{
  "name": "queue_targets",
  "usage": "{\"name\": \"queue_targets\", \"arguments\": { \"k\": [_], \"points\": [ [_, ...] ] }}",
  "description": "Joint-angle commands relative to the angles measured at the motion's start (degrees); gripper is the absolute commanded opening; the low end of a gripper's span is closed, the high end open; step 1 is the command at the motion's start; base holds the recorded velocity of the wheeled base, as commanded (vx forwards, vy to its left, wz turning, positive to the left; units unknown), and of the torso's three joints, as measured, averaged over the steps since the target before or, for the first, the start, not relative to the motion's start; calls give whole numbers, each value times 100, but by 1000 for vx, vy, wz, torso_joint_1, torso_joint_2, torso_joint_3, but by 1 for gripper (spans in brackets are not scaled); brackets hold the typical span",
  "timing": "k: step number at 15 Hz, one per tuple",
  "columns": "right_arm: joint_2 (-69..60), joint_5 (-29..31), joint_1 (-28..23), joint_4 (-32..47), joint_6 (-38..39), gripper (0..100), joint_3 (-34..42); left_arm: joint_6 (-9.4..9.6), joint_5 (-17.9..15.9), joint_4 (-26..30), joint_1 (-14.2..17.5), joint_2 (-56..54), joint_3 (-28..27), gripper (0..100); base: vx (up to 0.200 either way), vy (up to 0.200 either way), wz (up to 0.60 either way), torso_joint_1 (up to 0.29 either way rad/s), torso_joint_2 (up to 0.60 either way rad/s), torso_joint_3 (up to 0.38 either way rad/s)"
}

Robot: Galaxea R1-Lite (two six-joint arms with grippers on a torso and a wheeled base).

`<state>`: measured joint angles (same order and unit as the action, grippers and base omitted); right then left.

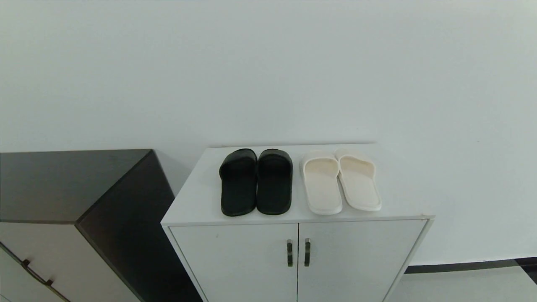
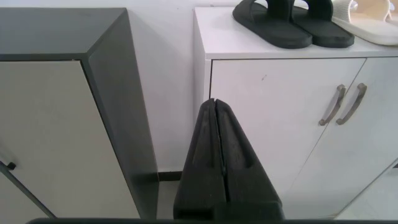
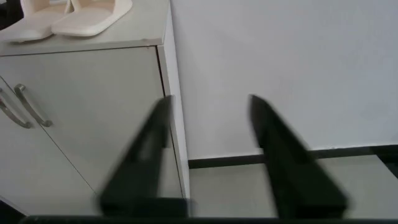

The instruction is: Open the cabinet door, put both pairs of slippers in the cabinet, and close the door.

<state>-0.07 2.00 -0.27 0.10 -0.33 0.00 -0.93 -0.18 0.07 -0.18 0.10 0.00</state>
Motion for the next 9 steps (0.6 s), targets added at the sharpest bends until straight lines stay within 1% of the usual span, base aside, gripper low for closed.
{"name": "queue_targets", "arguments": {
  "k": [1, 3, 4, 6, 7, 8, 9],
  "points": [
    [7, -7, 0, 8, -11, 100, 0, 14, 1, -7, 1, -1, 0, 0, 0, 0, 0, 0, 0, 0],
    [7, -7, 0, -1, -11, 100, 0, 31, 9, -7, 1, -1, 0, 0, 0, 0, 0, 0, 0, 0],
    [16, -15, 0, 8, -11, 100, 0, 110, 9, -7, 1, -1, 0, 0, 0, 0, 0, 0, 0, 0],
    [7, -103, 9, -54, -73, 100, -44, 93, 1, -7, 1, -1, 0, 0, 0, 0, 0, 0, 0, 0],
    [438, -411, 9, -265, 7, 100, -1055, 93, -8, -7, 1, -1, 0, 0, 0, 0, 0, 0, 0, 0],
    [1132, -516, 18, -133, 464, 100, -1934, 93, -8, -7, 1, -1, 0, 0, 0, 0, 0, 0, 0, 0],
    [1704, -947, 18, 219, 402, 100, -2338, 66, 1, -7, 1, -1, 0, 0, 0, 0, 0, 0, 0, 0]
  ]
}}
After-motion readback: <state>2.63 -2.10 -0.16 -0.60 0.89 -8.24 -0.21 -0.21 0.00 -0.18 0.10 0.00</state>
